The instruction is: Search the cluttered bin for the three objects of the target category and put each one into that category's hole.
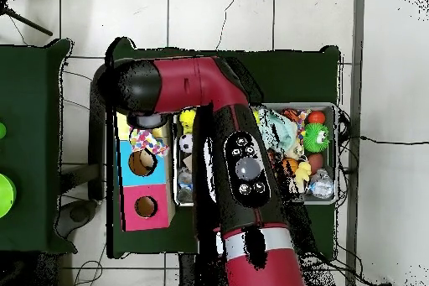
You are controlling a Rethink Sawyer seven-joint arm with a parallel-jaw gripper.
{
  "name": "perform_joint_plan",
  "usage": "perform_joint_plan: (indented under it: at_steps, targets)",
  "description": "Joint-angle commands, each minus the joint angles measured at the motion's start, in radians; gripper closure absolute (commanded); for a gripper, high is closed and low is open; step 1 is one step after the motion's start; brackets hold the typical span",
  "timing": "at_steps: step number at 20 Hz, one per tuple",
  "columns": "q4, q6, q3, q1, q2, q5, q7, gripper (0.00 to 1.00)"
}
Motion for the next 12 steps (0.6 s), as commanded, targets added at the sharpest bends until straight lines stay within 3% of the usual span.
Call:
perform_joint_plan:
  at_steps: [1,12]
  targets:
    - [0.131,-0.073,0.070,-0.045,0.026,-0.026,-0.105,0.00]
    - [0.190,-0.156,0.080,-0.039,0.035,-0.016,-0.056,0.00]
